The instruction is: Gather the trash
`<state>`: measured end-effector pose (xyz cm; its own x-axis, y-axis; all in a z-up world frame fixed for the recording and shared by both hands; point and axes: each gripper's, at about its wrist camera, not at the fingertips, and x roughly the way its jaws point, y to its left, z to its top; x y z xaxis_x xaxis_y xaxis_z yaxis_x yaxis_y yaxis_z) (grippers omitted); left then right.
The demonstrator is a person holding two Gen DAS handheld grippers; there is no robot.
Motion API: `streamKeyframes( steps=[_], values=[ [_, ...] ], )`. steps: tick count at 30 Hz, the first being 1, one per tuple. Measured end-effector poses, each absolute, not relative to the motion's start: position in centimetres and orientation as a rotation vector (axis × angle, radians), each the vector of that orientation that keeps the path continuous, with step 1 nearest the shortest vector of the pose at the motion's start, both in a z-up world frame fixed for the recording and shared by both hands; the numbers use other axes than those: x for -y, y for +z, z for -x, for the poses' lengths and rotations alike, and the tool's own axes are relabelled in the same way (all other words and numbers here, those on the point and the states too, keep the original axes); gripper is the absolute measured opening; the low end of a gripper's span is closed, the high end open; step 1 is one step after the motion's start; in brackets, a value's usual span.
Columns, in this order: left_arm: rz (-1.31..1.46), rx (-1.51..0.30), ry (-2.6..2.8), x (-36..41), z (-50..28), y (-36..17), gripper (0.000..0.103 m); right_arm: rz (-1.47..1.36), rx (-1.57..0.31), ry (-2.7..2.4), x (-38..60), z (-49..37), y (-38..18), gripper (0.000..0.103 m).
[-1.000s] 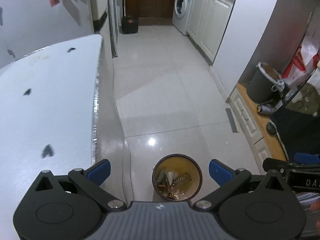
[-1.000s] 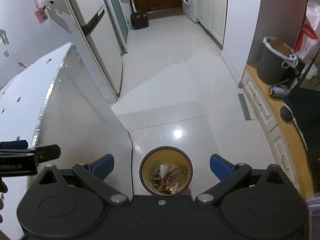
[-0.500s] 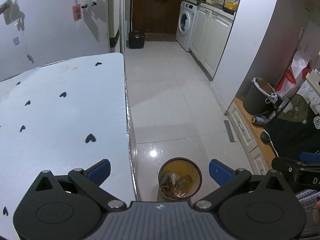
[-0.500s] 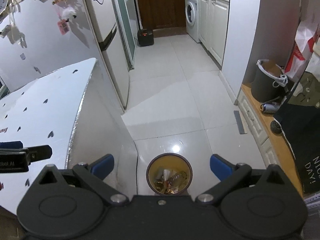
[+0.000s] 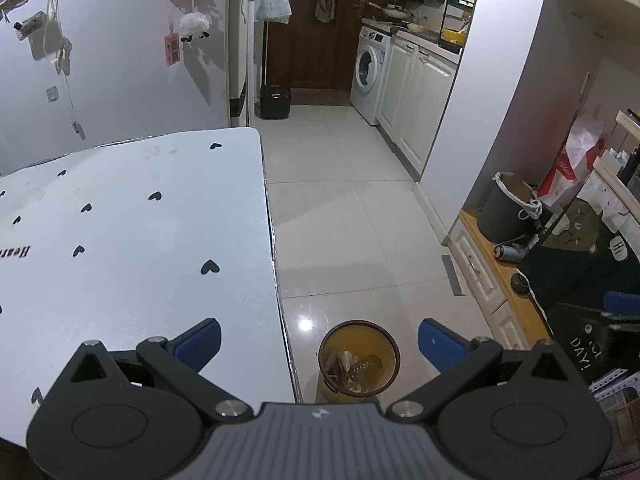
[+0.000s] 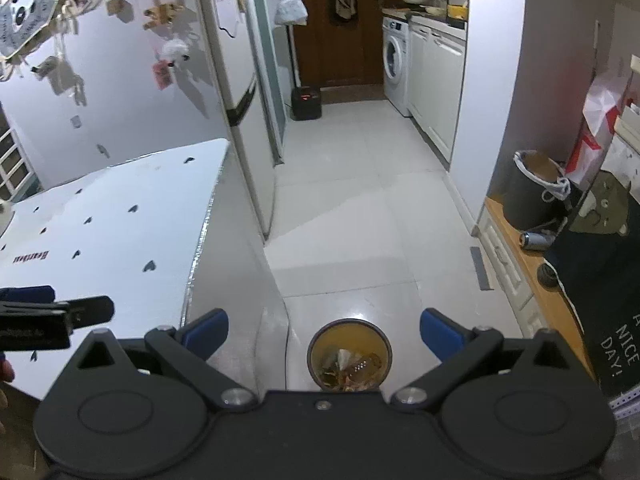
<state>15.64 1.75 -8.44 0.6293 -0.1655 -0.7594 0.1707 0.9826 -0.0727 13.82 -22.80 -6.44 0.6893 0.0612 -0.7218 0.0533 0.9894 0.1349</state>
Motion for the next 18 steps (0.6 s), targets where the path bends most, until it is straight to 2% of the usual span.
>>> streamKeyframes(
  steps=[18],
  values=[
    [0.051, -0.863, -0.095, 0.0, -11.3, -7.1, 0.103, -0.103, -0.820, 0.071, 25.1, -10.8, -4.7, 0.103]
  ],
)
